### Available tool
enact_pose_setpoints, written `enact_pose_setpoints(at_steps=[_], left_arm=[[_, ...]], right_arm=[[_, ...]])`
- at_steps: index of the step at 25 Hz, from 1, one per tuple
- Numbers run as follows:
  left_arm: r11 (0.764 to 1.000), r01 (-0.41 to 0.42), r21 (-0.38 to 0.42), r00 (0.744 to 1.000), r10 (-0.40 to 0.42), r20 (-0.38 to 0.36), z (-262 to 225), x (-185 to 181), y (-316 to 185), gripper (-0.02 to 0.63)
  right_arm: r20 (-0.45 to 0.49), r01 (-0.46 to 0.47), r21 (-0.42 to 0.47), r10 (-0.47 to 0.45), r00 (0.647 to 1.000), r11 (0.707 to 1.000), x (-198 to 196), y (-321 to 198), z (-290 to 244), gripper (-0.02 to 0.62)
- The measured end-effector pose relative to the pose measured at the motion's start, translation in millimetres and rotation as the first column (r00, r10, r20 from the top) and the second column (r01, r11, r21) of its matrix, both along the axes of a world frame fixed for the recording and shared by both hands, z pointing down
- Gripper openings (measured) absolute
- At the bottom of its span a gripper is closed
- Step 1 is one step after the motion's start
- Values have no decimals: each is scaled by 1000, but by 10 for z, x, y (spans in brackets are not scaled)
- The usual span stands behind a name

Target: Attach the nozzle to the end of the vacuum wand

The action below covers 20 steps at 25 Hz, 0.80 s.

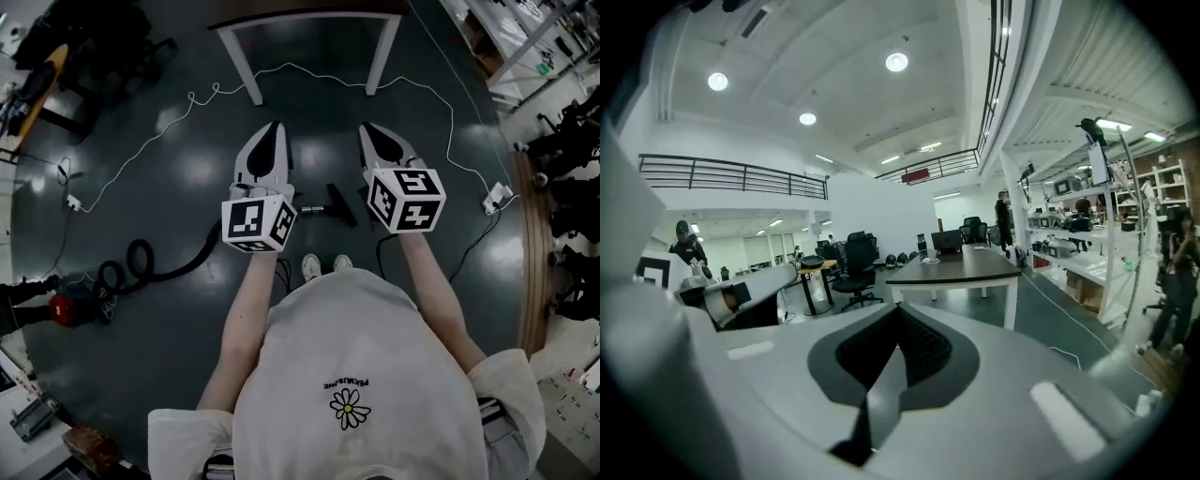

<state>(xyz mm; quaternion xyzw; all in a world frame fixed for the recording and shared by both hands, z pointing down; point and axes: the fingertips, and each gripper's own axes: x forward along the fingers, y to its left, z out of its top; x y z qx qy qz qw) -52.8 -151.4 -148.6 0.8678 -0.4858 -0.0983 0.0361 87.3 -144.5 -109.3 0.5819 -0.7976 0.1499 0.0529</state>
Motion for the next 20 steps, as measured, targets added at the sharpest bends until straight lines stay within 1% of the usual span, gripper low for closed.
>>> enact_pose_setpoints(at_steps=[6, 13, 20], left_arm=[[999, 3, 38, 1000, -3, 22, -164, 10, 46, 5], [999, -3, 45, 1000, 2, 17, -185, 10, 131, 5], [998, -8, 55, 999, 5, 42, -212, -55, 132, 5]], right_arm=[[6, -5, 40, 5, 1000, 999, -32, 67, -173, 6], [-5, 8, 71, -8, 1000, 997, -76, 192, -281, 8], [-15, 28, 79, -27, 1000, 996, -210, 199, -313, 7]])
